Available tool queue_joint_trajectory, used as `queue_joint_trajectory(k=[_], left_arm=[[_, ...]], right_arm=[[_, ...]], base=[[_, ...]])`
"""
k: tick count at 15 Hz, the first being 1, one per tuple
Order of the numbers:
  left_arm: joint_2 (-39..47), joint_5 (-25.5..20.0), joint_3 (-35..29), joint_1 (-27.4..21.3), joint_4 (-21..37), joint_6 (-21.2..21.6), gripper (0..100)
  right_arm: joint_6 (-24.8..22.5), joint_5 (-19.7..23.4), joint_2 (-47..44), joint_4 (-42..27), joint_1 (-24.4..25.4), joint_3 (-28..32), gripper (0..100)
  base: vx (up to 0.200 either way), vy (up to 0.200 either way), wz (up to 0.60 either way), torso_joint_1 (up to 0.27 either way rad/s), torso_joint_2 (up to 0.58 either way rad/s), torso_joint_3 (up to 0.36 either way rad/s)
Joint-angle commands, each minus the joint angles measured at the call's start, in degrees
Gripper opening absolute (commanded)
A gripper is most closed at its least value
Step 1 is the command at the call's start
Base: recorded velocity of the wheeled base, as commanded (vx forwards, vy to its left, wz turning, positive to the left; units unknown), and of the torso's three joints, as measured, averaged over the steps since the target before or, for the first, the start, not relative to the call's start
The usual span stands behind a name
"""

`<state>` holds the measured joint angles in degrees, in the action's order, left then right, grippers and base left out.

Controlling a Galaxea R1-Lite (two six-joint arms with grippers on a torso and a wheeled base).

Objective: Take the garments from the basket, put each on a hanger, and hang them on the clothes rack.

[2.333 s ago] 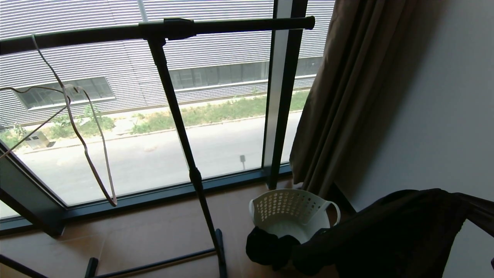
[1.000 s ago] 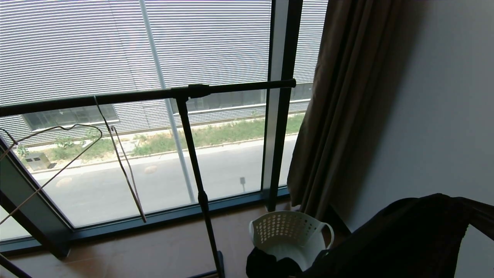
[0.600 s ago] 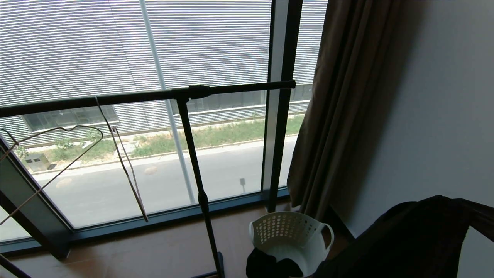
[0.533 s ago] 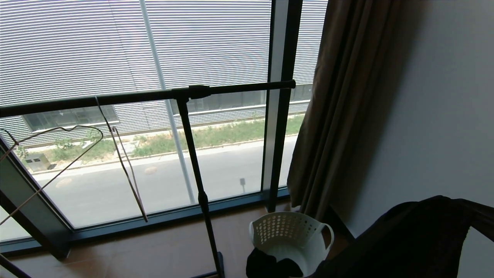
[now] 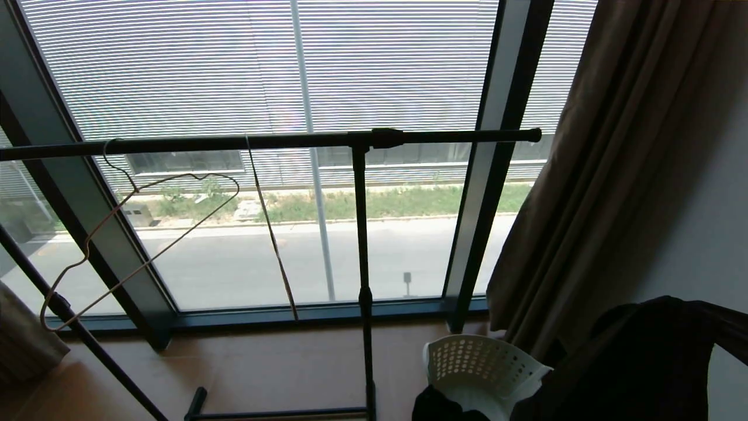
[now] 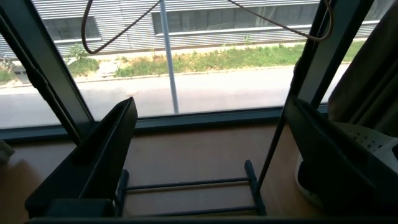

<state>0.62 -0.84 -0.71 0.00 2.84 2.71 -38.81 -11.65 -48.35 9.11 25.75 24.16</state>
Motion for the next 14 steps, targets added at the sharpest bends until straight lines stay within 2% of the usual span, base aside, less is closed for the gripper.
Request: queue_joint_trajectory(k=[1, 4, 7, 10, 14], left_arm=[[0.1, 0.0, 0.0, 0.0, 0.1, 0.0, 100], [0.1, 0.0, -0.1, 0.0, 0.1, -0.1, 100], [0.1, 0.0, -0.1, 0.0, 0.1, -0.1, 100], [0.1, 0.0, -0.1, 0.0, 0.1, -0.1, 100], [0.1, 0.0, -0.1, 0.0, 0.1, -0.1, 100]], right_arm=[[0.0, 0.0, -0.3, 0.0, 0.0, 0.0, 0], [0.0, 0.1, -0.1, 0.1, 0.0, 0.0, 0], [0.0, 0.1, 0.0, 0.1, 0.0, 0.0, 0], [0.0, 0.1, 0.0, 0.0, 0.0, -0.1, 0], [0.0, 0.1, 0.0, 0.0, 0.0, -0.1, 0]], base=[[0.0, 0.0, 0.0, 0.0, 0.0, 0.0], [0.0, 0.0, 0.0, 0.0, 0.0, 0.0], [0.0, 0.2, 0.0, 0.002, 0.0, 0.002], [-0.2, 0.2, 0.0, 0.01, 0.01, 0.001], [0.0, 0.2, 0.0, -0.011, 0.0, 0.005]])
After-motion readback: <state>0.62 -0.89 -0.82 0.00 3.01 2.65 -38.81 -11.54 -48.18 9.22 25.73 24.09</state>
